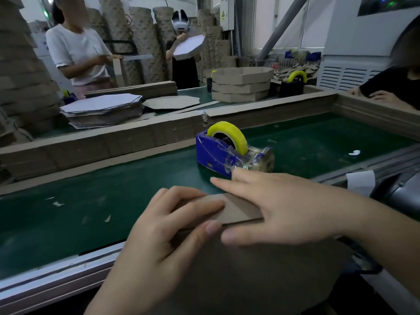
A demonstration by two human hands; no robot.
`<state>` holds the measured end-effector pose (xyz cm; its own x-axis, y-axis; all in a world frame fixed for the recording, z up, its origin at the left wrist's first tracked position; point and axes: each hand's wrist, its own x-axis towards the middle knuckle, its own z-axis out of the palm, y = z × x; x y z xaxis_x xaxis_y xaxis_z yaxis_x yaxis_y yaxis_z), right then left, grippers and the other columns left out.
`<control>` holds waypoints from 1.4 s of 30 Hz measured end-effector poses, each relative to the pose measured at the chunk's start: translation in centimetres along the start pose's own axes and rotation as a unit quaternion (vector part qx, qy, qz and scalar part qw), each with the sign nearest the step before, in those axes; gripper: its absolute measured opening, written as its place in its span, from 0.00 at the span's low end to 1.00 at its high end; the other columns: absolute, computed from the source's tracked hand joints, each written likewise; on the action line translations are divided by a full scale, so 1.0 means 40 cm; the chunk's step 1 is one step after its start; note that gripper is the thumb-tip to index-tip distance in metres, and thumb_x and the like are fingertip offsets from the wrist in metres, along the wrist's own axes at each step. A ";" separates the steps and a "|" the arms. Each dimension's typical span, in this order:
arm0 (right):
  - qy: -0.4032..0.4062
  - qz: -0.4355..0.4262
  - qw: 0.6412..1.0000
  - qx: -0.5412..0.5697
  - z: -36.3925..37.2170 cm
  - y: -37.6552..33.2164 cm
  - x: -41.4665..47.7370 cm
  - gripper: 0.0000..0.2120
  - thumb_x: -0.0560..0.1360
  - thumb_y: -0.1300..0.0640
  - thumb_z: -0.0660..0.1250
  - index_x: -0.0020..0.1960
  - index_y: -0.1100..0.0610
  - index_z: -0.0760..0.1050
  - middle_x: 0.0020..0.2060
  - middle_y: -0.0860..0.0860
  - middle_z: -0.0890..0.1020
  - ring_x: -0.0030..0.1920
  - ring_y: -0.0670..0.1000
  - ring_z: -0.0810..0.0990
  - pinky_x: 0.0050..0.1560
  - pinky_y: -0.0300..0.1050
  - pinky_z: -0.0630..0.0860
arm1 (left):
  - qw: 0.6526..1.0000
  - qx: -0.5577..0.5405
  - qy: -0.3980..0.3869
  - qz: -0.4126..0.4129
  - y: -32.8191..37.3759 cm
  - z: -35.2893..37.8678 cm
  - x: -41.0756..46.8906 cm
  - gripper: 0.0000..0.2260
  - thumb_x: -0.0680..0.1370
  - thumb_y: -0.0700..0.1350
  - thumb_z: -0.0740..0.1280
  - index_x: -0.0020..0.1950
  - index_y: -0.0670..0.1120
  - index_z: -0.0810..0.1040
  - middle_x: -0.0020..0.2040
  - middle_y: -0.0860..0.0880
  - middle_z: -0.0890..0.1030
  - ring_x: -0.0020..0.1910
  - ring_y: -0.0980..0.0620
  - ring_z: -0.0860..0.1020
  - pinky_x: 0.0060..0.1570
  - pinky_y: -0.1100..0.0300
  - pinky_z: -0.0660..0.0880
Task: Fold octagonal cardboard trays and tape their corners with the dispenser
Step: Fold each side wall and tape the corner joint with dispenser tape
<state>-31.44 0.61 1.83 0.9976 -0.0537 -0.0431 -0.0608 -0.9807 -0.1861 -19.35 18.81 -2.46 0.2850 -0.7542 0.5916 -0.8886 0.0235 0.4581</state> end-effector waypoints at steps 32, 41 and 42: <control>0.121 0.011 0.934 0.335 0.022 0.061 -0.024 0.21 0.69 0.41 0.68 0.60 0.46 0.81 0.43 0.31 0.80 0.49 0.36 0.79 0.47 0.27 0.71 | 0.991 -0.116 0.054 -0.048 -0.024 0.006 -0.005 0.23 0.67 0.59 0.72 0.57 0.49 0.81 0.56 0.55 0.81 0.58 0.56 0.79 0.55 0.69 0.72; 0.108 0.014 0.950 0.292 0.015 0.056 -0.012 0.19 0.71 0.41 0.67 0.60 0.44 0.80 0.43 0.41 0.79 0.46 0.43 0.79 0.45 0.33 0.73 | 0.995 -0.078 0.048 -0.027 -0.028 0.001 -0.006 0.22 0.68 0.58 0.71 0.56 0.48 0.82 0.58 0.52 0.80 0.59 0.55 0.78 0.57 0.68 0.71; 0.104 0.012 0.954 0.281 0.017 0.055 -0.010 0.20 0.71 0.41 0.66 0.61 0.44 0.79 0.43 0.41 0.78 0.46 0.43 0.79 0.46 0.35 0.74 | 0.996 -0.076 0.041 -0.028 -0.028 0.000 -0.008 0.21 0.68 0.58 0.71 0.56 0.49 0.82 0.58 0.52 0.80 0.60 0.55 0.78 0.57 0.68 0.71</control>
<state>-32.01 -1.40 0.76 0.9769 -0.1688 0.1313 -0.0329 -0.7254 -0.6876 -18.44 19.01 -3.17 0.3669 -0.7009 0.6116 -0.8078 0.0860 0.5831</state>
